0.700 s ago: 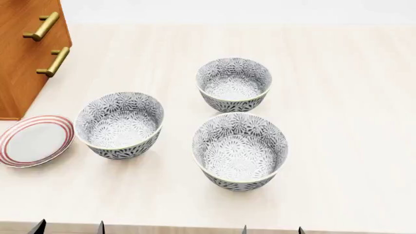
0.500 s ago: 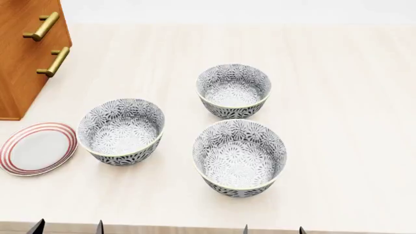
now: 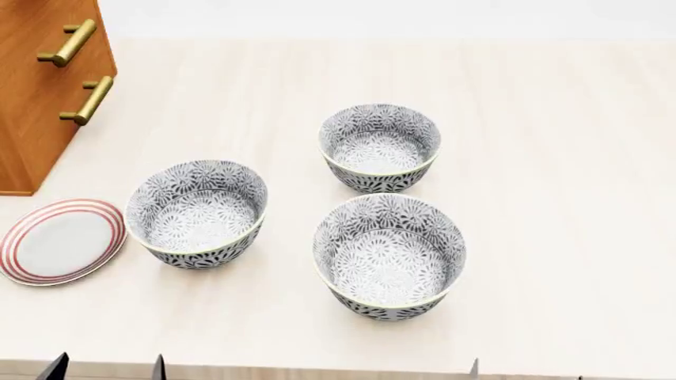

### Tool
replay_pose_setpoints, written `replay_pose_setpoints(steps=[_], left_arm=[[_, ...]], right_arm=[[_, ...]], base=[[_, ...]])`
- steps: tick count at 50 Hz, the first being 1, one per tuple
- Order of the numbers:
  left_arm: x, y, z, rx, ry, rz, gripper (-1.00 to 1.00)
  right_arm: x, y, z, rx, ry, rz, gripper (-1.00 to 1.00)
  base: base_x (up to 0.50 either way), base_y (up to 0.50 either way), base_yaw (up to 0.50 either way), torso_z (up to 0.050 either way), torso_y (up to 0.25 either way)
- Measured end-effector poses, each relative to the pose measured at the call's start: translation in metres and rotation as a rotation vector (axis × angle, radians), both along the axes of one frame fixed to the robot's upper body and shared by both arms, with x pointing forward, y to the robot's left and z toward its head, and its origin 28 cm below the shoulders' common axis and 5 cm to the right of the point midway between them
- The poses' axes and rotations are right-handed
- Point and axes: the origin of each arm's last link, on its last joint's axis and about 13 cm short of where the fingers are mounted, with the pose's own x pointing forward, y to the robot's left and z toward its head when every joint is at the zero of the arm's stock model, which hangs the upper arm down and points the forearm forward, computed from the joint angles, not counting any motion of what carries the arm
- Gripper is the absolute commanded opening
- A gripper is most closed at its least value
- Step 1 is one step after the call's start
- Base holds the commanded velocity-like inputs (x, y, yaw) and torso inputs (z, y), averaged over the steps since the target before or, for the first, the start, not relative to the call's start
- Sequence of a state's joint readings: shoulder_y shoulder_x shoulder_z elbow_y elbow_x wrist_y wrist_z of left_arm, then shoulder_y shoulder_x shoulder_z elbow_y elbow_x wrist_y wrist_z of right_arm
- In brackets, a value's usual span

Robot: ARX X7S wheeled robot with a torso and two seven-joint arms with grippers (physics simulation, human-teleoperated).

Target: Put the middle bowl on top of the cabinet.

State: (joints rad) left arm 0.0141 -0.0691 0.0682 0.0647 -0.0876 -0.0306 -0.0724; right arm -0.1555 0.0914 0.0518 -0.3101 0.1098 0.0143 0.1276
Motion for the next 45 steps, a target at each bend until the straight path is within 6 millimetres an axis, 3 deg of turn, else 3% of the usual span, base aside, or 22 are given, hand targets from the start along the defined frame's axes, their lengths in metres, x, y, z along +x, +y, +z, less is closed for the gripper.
replay_pose_setpoints(steps=[13,21,33,45], left_arm=[[-0.004,0.001,0.009,-0.019,-0.043,-0.015,1.0],[-0.012,0.001,0.03,-0.04,-0.132,-0.02,1.0],[-0.039,0.004,0.077,-0.06,-0.3,0.007,1.0],[-0.052,0.007,0.1,-0.068,-0.38,0.047,1.0]], right_arm=[[-0.077,-0.035,0.046,0.017,-0.244,-0.261,1.0],[-0.116,-0.051,0.067,-0.013,-0.377,-0.401,1.0],[-0.142,-0.066,0.086,-0.083,-0.478,-0.53,1.0],[-0.15,-0.069,0.094,-0.13,-0.498,-0.574,1.0]], base=[[0.0,0.0,0.0,0.0,0.0],[0.0,0.0,0.0,0.0,0.0],[0.0,0.16,0.0,0.0,0.0],[0.0,0.5,0.0,0.0,0.0]])
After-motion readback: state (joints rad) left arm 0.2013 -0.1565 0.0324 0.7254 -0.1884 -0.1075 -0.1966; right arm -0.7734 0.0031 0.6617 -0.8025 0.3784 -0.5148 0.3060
